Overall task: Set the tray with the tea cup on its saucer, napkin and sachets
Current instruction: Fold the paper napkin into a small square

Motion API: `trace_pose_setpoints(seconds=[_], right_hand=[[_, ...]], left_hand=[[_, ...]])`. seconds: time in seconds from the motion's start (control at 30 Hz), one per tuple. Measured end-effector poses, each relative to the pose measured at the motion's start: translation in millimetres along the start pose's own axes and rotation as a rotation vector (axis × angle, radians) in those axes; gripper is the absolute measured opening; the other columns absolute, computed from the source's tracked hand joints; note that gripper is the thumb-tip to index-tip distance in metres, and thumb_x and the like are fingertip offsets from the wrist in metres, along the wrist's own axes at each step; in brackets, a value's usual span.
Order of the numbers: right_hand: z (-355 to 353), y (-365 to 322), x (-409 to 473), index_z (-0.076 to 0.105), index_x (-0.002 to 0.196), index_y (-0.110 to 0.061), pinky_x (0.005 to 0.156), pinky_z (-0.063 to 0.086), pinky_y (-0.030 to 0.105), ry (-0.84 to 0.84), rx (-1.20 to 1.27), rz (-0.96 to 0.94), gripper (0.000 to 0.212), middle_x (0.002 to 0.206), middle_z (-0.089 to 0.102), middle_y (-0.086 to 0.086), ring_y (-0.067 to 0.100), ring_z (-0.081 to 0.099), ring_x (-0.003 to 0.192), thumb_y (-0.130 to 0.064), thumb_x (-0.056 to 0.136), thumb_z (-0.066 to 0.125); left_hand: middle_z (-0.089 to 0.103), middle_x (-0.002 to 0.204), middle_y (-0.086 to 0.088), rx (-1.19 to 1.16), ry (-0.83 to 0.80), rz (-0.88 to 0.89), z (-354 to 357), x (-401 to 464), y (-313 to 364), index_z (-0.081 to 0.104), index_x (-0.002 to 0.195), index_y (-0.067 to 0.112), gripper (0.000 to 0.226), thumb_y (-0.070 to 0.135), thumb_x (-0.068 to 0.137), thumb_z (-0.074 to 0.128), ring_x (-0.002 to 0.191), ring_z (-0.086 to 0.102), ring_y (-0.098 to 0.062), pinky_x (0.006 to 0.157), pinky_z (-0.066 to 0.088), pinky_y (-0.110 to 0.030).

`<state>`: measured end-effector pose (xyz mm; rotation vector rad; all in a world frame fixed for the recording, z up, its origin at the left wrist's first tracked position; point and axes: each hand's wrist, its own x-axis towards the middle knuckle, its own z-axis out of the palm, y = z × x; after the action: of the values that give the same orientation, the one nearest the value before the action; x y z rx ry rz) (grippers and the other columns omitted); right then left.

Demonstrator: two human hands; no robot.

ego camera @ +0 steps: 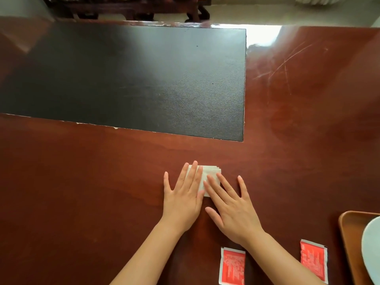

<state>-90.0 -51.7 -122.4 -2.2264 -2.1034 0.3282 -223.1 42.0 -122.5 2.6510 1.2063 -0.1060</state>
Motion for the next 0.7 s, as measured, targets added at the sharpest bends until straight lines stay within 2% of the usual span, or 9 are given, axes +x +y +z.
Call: trace_pose_setpoints(seconds=[0.17,0.27,0.37,0.43,0.53,0.6,0.63,0.7], right_hand=[[0,-1,0,0.025,0.145,-0.023,0.109,0.010,0.054,0.008,0.020,0.007,0.059,0.152,0.021,-0.005,0.019,0.017,0.142,-0.052,0.093,0.023],[0,0,1,0.023,0.145,-0.031,0.109,0.009,0.055,-0.001,0.031,-0.001,0.057,0.153,0.020,-0.005,0.020,0.016,0.142,-0.055,0.093,0.022],[0,1,1,0.025,0.144,-0.035,0.108,0.009,0.056,0.004,0.032,-0.014,0.055,0.153,0.021,-0.004,0.021,0.017,0.142,-0.055,0.093,0.022],[1,0,0,0.027,0.144,-0.030,0.109,0.009,0.055,0.010,0.027,-0.008,0.056,0.153,0.024,-0.003,0.021,0.017,0.142,-0.054,0.093,0.023],[0,-1,-1,0.026,0.145,-0.020,0.110,0.009,0.055,0.016,0.030,0.047,0.062,0.153,0.024,-0.001,0.020,0.016,0.142,-0.054,0.092,0.026],[-1,-2,-1,0.026,0.145,-0.017,0.110,0.009,0.054,0.014,0.038,0.068,0.066,0.153,0.023,0.000,0.020,0.016,0.142,-0.054,0.091,0.028],[-1,-1,-2,0.026,0.145,-0.016,0.109,0.009,0.054,0.013,0.039,0.069,0.067,0.154,0.022,0.000,0.020,0.015,0.142,-0.055,0.091,0.028],[-1,-1,-1,0.025,0.145,-0.015,0.109,0.010,0.055,0.012,0.037,0.062,0.067,0.154,0.022,0.001,0.020,0.016,0.142,-0.055,0.091,0.028]], left_hand=[[0.021,0.155,0.001,-0.013,0.008,-0.063,-2,-10,-7,0.018,0.147,0.020,0.056,0.035,0.093,0.018,0.142,0.020,-0.020,0.107,0.015,-0.065],[0.020,0.155,0.003,-0.025,-0.002,-0.097,-4,-15,-10,0.013,0.146,0.023,0.055,0.036,0.093,0.017,0.142,0.019,-0.021,0.106,0.011,-0.066],[0.010,0.155,0.007,-0.054,-0.016,-0.134,-6,-15,-7,0.004,0.146,0.027,0.055,0.037,0.092,0.010,0.143,0.008,-0.018,0.107,0.007,-0.067],[0.004,0.155,0.009,-0.067,-0.029,-0.149,-6,-15,-6,0.001,0.145,0.029,0.055,0.038,0.092,0.007,0.143,0.003,-0.017,0.107,0.005,-0.066],[-0.013,0.154,0.013,-0.061,-0.057,-0.161,-6,-15,-6,-0.019,0.141,0.033,0.052,0.041,0.094,0.002,0.141,-0.016,-0.011,0.110,-0.004,-0.063],[-0.018,0.155,0.013,-0.086,-0.072,-0.166,-7,-14,-5,-0.026,0.138,0.035,0.054,0.038,0.098,0.010,0.138,-0.024,-0.008,0.111,-0.007,-0.059],[-0.015,0.156,0.012,-0.129,-0.067,-0.183,-9,-14,-2,-0.023,0.140,0.034,0.056,0.036,0.099,0.015,0.140,-0.021,-0.007,0.112,-0.006,-0.057],[0.006,0.159,0.004,-0.263,0.017,-0.263,-17,-14,5,-0.002,0.148,0.023,0.058,0.030,0.100,0.028,0.145,-0.001,-0.011,0.115,0.004,-0.048]])
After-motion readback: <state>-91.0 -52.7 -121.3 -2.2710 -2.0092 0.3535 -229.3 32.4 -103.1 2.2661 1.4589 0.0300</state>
